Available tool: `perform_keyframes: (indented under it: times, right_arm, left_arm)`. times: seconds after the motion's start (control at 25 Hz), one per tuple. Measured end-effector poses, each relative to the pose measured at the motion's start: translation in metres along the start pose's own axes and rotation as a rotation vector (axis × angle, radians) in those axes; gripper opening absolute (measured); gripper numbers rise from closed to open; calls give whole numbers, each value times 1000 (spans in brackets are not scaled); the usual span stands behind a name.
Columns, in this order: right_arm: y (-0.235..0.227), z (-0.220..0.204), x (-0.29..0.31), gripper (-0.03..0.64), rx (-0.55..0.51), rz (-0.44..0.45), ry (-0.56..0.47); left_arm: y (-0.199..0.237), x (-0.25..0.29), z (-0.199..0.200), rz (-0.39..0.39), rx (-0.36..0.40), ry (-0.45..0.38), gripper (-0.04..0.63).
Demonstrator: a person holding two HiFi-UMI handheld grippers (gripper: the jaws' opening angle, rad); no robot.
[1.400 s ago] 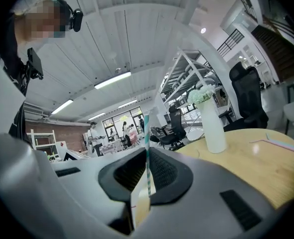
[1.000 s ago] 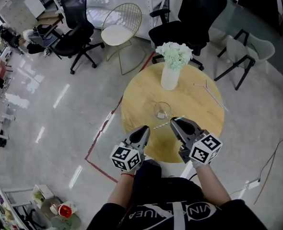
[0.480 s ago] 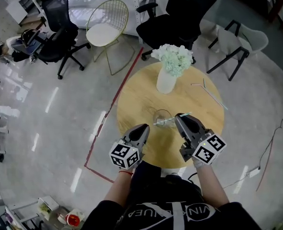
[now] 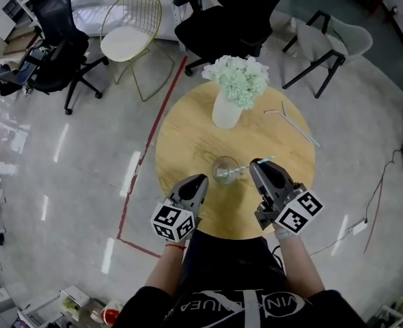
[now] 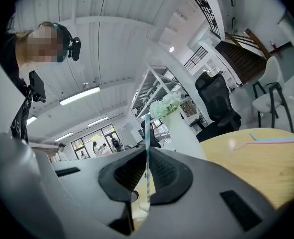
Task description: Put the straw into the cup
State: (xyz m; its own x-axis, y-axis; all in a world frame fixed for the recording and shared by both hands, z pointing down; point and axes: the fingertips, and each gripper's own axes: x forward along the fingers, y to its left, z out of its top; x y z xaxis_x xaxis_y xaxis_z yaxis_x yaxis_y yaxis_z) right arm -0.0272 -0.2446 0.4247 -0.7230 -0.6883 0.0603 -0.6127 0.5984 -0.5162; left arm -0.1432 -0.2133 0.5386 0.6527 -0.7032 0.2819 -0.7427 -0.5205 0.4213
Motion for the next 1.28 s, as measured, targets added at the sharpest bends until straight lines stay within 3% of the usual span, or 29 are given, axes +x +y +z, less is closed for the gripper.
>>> perform_keyframes:
  times: [0.68,1.28]
  right_arm:
    - [-31,-44,26,20,-42,5,122]
    - [-28,-54,37,20,-77,24,114]
  left_arm:
    - [7,8,-8,94,33,32,35]
    - [10,3,-14,129,24,38,35]
